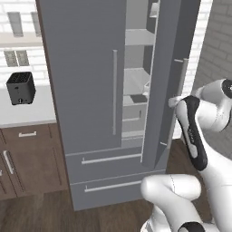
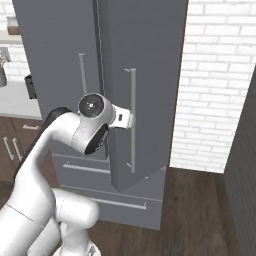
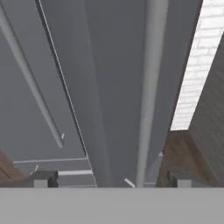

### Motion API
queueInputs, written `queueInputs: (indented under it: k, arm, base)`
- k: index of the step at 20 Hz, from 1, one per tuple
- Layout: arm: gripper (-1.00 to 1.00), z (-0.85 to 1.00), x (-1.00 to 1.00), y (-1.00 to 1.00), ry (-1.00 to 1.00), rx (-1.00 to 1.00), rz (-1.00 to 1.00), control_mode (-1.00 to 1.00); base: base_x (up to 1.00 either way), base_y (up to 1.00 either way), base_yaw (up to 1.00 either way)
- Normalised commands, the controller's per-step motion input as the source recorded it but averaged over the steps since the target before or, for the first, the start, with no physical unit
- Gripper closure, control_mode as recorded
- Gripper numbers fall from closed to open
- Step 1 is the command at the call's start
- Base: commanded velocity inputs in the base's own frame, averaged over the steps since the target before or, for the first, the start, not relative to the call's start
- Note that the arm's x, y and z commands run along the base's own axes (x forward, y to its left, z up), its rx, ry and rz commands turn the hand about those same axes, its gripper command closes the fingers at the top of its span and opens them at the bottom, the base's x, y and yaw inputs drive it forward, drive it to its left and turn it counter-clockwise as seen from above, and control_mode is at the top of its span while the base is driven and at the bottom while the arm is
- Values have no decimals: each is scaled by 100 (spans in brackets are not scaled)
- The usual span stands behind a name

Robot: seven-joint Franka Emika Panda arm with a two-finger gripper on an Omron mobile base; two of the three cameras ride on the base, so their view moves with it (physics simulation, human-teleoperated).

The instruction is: Take the strawberry from the fridge and place it on top of the pancake, located on the dining counter.

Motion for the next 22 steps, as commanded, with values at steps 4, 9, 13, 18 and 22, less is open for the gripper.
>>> queueInputs:
  k: [4, 9, 13, 18, 22]
  arm:
    - [-100, 3, 56, 100, 10, -28, -10, -100]
    - [-100, 0, 66, 83, 2, -23, -12, -100]
    - [-100, 0, 89, 62, 7, -18, -7, -100]
    - [-100, 5, 79, 23, 1, -15, -6, -100]
    - [-100, 7, 66, 1, 0, -12, -4, -100]
  base:
    - [0, 0, 0]
    - [0, 0, 0]
    - [0, 0, 0]
    - [0, 0, 0]
    - [0, 0, 0]
